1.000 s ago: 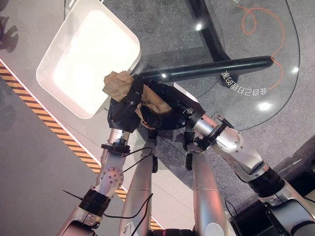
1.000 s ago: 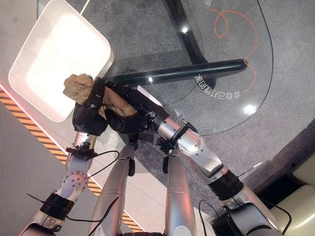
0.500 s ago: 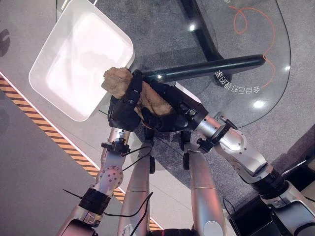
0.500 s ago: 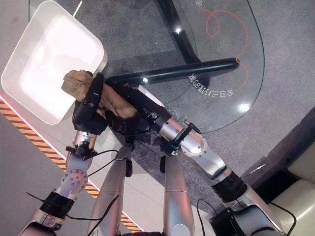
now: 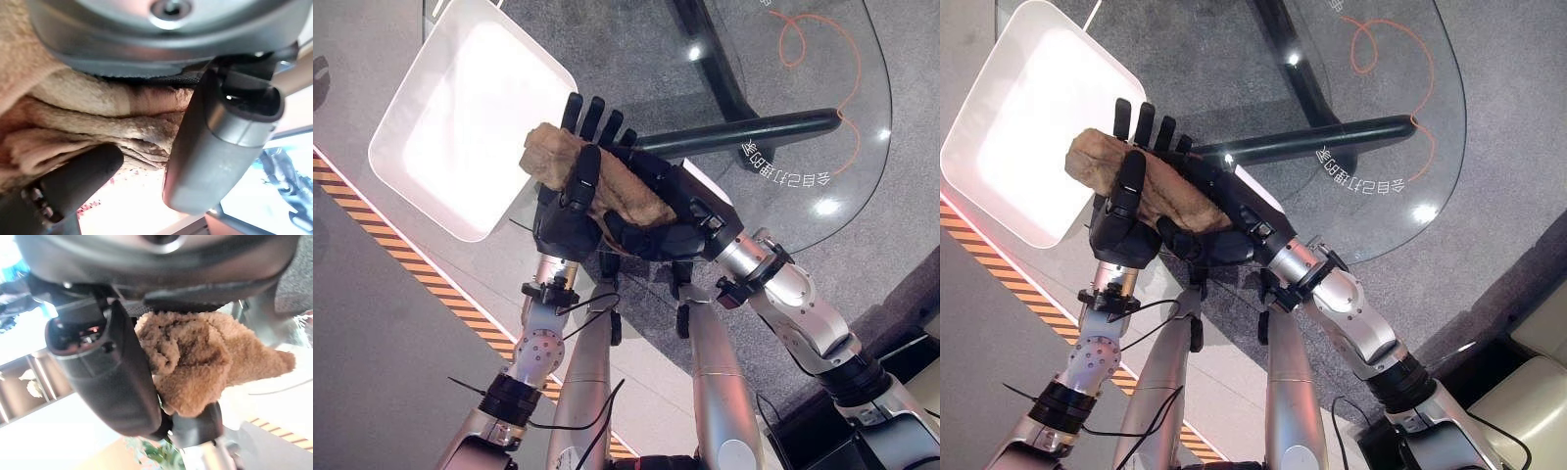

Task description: Wipe the table with a cloth and put it in the basket.

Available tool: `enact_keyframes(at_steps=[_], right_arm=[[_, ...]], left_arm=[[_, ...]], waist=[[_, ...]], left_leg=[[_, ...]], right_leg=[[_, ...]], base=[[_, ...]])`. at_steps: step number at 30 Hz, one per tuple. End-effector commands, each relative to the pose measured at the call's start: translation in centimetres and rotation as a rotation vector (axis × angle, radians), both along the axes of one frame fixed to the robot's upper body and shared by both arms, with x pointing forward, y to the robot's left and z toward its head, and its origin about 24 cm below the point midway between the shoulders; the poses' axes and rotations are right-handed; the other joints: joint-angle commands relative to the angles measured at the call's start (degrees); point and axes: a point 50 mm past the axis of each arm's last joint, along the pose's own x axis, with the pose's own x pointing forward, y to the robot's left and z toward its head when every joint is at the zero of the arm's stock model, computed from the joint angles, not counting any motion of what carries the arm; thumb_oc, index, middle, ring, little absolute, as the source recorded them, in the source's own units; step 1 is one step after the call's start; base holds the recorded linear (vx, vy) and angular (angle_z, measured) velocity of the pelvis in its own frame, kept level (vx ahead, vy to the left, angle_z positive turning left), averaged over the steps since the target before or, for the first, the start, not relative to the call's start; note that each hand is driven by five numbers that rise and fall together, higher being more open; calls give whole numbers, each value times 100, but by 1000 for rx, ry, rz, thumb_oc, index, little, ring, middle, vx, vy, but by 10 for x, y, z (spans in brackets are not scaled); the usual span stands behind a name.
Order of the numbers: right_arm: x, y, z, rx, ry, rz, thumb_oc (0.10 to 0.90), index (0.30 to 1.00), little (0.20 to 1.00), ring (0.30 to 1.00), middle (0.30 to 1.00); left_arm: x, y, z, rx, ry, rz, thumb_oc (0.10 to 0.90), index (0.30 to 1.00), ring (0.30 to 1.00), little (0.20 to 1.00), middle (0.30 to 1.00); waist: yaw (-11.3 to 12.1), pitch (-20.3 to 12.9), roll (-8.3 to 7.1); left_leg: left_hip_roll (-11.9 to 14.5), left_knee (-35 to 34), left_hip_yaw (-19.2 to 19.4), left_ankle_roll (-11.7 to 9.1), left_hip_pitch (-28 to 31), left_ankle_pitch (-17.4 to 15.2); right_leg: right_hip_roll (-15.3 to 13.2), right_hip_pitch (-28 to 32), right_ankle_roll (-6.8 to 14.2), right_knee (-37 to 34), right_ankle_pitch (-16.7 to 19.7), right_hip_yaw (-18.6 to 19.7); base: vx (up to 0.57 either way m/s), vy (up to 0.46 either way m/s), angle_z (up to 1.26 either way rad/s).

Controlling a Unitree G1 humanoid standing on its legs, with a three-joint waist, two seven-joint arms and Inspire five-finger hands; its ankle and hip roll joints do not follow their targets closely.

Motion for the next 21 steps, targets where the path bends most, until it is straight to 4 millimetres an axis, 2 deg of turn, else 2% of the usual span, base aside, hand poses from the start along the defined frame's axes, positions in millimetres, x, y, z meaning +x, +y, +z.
enact_keyframes(at_steps=[1, 9, 10, 16, 19, 20, 21], right_arm=[[-47, 5, 75, 288, -397, 196, 800, 900, 900, 900, 900], [-48, 5, 74, 289, -399, 197, 800, 900, 900, 900, 900], [-48, 5, 74, 288, -402, 197, 800, 900, 900, 900, 900], [-48, 4, 74, 296, -404, 194, 800, 900, 900, 900, 900], [-48, 4, 74, 293, -399, 194, 800, 900, 900, 900, 900], [-48, 4, 73, 292, -398, 197, 800, 900, 900, 900, 900], [-49, 5, 73, 289, -399, 200, 800, 900, 900, 900, 900]], left_arm=[[-27, -13, 41, -25, -298, -114, 800, 900, 900, 900, 900], [-27, -12, 41, -24, -305, -114, 800, 900, 900, 900, 900], [-27, -12, 41, -27, -307, -113, 687, 804, 804, 787, 804], [-28, -12, 43, -28, -309, -109, 685, 801, 801, 785, 801], [-28, -11, 43, -29, -312, -110, 572, 705, 705, 672, 705], [-28, -11, 43, -28, -312, -109, 567, 700, 700, 667, 700], [-28, -11, 43, -28, -313, -109, 594, 724, 724, 694, 724]], waist=[[97, -158, -113], [106, -158, -107], [107, -158, -107], [100, -158, -117], [100, -158, -120], [102, -158, -121], [105, -158, -124]], left_leg=[[-426, 108, 163, 407, 232, -447], [-432, 93, 148, 409, 203, -436], [-433, 94, 150, 412, 191, -437], [-424, 100, 155, 410, 178, -438], [-425, 87, 146, 410, 185, -432], [-426, 80, 142, 411, 192, -430], [-427, 69, 141, 411, 200, -427]], right_leg=[[525, 96, 54, -855, 777, 162], [517, 75, 53, -878, 789, 155], [520, 66, 51, -881, 788, 158], [515, 62, 59, -886, 798, 168], [522, 69, 58, -898, 804, 174], [521, 77, 58, -905, 806, 173], [522, 88, 60, -914, 807, 171]], base=[[0, 0, 0], [0, 0, 0], [0, 0, 0], [0, 0, 0], [0, 0, 0], [0, 0, 0], [0, 0, 0]])
